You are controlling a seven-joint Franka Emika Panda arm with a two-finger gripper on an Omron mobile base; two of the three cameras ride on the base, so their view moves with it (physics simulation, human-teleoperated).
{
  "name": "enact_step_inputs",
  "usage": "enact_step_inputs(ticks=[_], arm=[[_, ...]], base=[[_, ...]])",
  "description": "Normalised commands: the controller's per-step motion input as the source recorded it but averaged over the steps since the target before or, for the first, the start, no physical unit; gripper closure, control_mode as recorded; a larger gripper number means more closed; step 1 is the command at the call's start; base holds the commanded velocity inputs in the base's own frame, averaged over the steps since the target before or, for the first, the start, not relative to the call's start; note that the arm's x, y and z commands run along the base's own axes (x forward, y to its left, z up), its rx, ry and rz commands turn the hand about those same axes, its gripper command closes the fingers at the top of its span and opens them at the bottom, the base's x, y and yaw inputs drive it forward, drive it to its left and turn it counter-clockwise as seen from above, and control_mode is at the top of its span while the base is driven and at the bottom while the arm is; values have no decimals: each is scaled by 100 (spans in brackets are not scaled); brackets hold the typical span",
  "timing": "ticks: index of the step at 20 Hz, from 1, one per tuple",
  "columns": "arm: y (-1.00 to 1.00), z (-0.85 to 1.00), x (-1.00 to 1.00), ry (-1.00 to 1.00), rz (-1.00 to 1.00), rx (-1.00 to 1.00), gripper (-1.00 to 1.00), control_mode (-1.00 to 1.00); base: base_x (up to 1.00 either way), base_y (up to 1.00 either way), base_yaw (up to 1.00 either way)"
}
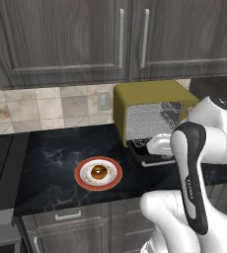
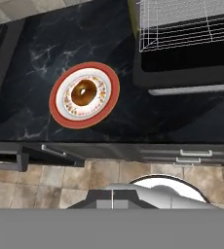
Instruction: Pick up the bagel from the plate, place it on the toaster oven rack, close the door, and set the timer.
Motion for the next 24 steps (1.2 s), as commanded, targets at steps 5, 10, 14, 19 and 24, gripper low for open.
enact_step_inputs(ticks=[5, 10, 14, 19, 24], arm=[[64, 0, 0, 1, 3, -16, 100, -100], [48, 0, 0, 0, 4, -11, 100, -100], [38, -3, 0, 0, 5, -8, 100, -100], [5, -8, 1, 0, 6, 0, 100, -100], [0, -18, 7, 0, 9, 1, 100, -100]], base=[[0, 0, 0], [0, 0, 0], [0, 0, 0], [0, 0, 0], [0, 0, 0]])
